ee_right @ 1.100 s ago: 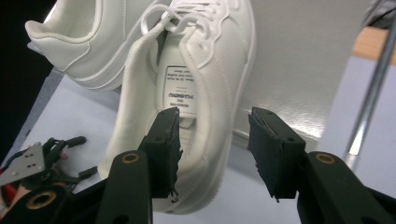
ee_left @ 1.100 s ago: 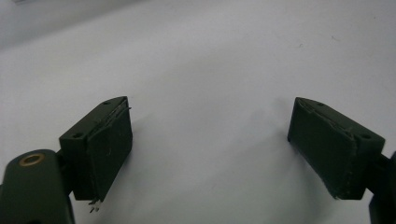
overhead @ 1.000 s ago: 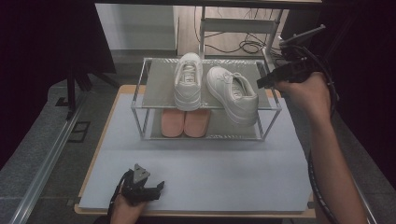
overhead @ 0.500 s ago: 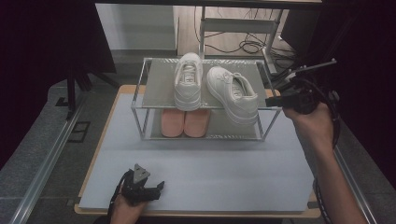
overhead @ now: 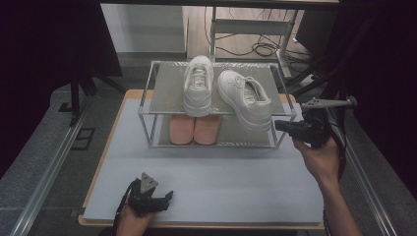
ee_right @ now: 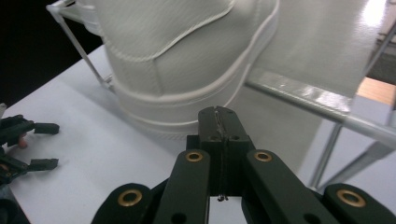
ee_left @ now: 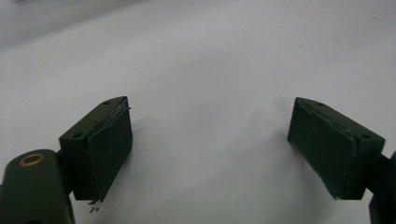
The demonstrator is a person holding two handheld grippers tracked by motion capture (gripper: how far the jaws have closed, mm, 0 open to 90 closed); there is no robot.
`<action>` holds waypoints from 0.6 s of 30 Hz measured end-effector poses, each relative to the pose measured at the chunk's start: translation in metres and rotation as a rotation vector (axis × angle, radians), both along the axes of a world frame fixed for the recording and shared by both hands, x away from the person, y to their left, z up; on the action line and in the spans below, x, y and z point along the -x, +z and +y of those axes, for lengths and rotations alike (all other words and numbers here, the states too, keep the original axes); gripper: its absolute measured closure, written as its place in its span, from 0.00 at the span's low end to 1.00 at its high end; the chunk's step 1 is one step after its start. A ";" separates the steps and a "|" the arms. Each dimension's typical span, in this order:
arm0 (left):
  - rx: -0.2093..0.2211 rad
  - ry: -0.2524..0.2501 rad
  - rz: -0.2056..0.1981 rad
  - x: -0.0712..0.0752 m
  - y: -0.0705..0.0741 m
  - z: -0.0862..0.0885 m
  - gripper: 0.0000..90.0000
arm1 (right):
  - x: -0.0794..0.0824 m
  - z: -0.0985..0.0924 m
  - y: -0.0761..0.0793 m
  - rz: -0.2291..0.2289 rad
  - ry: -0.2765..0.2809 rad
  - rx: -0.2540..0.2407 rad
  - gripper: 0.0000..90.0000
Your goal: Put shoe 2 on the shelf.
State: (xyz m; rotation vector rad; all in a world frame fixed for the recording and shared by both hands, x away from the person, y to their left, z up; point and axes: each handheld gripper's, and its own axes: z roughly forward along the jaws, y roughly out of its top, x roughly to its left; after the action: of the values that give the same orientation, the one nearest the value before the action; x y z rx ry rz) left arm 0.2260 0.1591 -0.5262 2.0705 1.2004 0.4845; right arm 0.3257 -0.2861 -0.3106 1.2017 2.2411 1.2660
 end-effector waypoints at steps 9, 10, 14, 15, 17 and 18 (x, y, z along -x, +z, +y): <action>0.000 0.000 0.000 0.000 0.000 0.000 0.15 | 0.008 0.005 -0.018 -0.072 0.002 -0.025 1.00; 0.000 0.000 0.000 0.000 0.000 0.000 0.15 | 0.008 0.004 -0.018 -0.075 0.001 -0.030 1.00; 0.000 0.000 0.000 0.000 0.000 0.000 0.15 | 0.008 0.004 -0.020 -0.081 0.004 -0.045 1.00; 0.000 0.000 0.000 0.000 0.000 0.000 0.15 | 0.009 0.004 -0.020 -0.082 0.004 -0.047 1.00; 0.000 0.000 0.000 0.000 0.000 0.000 0.15 | 0.009 0.004 -0.020 -0.086 0.000 -0.048 1.00; 0.000 0.000 0.000 0.000 0.000 0.000 0.15 | 0.009 0.005 -0.021 -0.085 0.005 -0.054 1.00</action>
State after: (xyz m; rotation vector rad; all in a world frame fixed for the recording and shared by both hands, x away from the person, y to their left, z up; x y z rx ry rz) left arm 0.2260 0.1591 -0.5262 2.0704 1.2009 0.4848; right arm 0.3170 -0.2810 -0.3312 1.1395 2.1646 1.3613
